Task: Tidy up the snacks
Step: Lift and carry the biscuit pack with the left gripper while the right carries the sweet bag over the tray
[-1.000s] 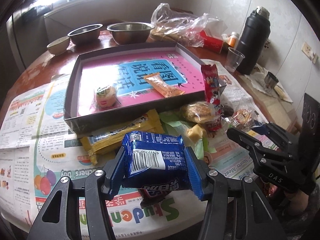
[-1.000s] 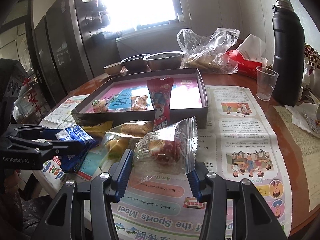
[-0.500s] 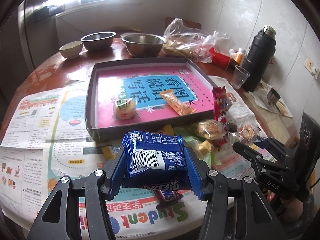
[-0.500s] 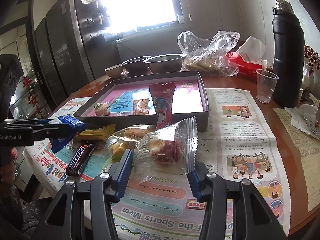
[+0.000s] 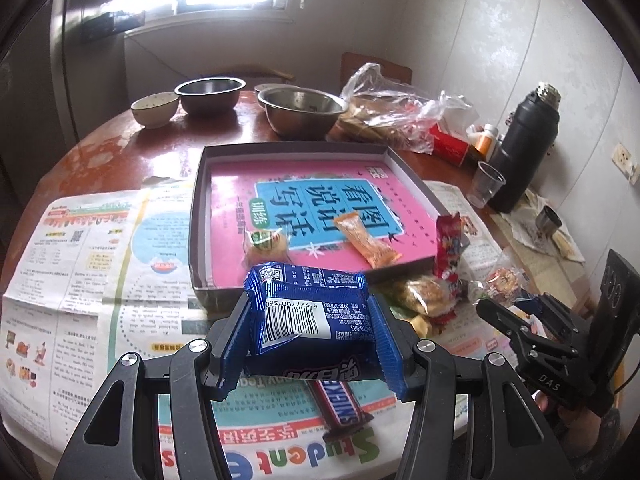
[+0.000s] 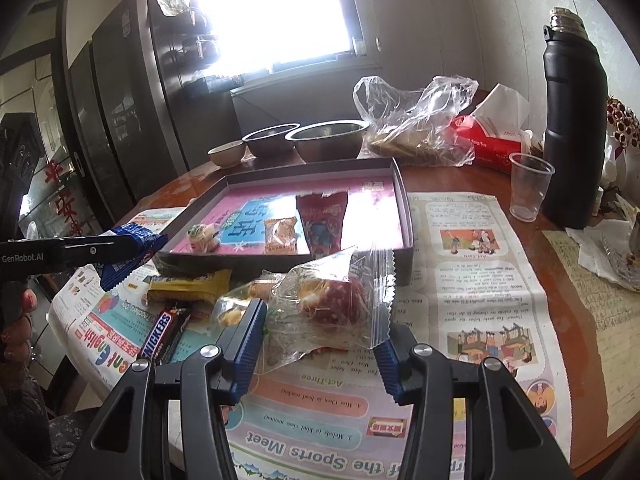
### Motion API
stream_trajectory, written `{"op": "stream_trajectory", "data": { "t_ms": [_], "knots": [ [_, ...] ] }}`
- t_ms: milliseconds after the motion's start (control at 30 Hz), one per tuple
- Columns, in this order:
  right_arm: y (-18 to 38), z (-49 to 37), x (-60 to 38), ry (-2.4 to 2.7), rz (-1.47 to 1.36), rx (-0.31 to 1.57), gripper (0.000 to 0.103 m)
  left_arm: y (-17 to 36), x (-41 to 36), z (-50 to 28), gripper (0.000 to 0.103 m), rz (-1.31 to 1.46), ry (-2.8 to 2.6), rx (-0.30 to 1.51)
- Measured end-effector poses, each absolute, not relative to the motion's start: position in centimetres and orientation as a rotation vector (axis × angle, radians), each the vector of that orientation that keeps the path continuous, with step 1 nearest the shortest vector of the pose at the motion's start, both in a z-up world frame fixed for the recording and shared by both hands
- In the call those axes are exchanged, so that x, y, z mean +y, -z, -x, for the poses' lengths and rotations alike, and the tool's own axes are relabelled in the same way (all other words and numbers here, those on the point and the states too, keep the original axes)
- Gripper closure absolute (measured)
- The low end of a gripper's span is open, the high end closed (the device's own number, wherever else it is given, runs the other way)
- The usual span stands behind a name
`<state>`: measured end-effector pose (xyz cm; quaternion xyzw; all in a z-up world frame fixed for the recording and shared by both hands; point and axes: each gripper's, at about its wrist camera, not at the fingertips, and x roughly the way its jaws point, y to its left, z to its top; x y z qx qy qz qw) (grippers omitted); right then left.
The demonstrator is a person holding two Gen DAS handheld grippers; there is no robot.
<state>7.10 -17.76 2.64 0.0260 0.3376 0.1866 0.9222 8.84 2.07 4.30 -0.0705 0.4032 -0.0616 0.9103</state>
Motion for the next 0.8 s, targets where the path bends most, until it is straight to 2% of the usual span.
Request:
{"op": "stream_trajectory", "data": {
  "t_ms": [800],
  "knots": [
    [-4.7,-11.5,-20.3,-0.283,-0.098,0.625,0.052,-4.1,1.4,-13.8,0.045,0.17,0.155,0.809]
  ]
}}
